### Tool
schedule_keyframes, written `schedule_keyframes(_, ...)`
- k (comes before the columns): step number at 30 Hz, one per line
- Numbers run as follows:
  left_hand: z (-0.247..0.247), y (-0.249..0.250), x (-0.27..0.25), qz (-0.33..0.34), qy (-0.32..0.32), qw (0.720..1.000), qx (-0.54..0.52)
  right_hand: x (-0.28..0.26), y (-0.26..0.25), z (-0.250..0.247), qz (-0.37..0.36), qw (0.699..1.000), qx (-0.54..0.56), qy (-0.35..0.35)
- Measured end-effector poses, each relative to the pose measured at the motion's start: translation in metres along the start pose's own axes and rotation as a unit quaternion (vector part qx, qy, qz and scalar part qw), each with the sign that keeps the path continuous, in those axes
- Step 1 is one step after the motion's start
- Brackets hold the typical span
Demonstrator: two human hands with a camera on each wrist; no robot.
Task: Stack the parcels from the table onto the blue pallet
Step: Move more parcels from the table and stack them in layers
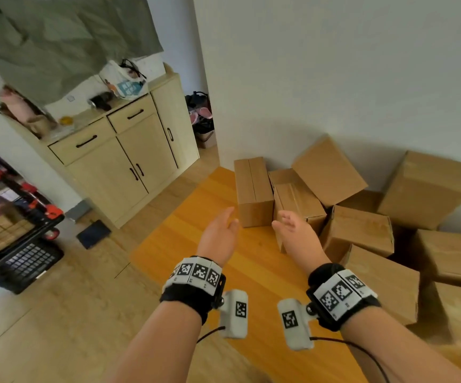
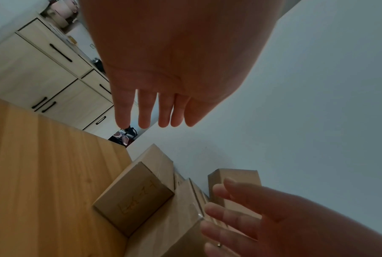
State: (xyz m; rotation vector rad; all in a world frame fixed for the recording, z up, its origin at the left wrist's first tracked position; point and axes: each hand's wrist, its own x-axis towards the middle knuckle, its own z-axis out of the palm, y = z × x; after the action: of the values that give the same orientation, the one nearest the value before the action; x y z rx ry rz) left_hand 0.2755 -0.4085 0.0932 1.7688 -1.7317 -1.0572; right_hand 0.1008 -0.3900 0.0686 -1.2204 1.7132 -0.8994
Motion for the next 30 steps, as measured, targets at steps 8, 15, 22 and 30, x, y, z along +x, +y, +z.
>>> schedule_keyframes(8,0.008,-0.014,0.091,0.059,-0.119,0.978,0.161,0.045,-0.011,0.020,0.013,0.999,-0.015,0.029)
schedule_keyframes(15,0.007,-0.034,0.154,0.115,-0.210,0.928,0.285,0.080,-0.022,0.045,0.060,0.996,-0.029,0.061)
schedule_keyframes(22,-0.008,-0.065,0.179,0.160,-0.200,0.941,0.222,0.110,-0.028,0.067,0.115,0.988,-0.047,0.090)
schedule_keyframes(30,-0.045,-0.093,0.198,0.079,-0.146,0.978,0.123,0.133,-0.028,0.096,0.166,0.978,-0.047,0.118)
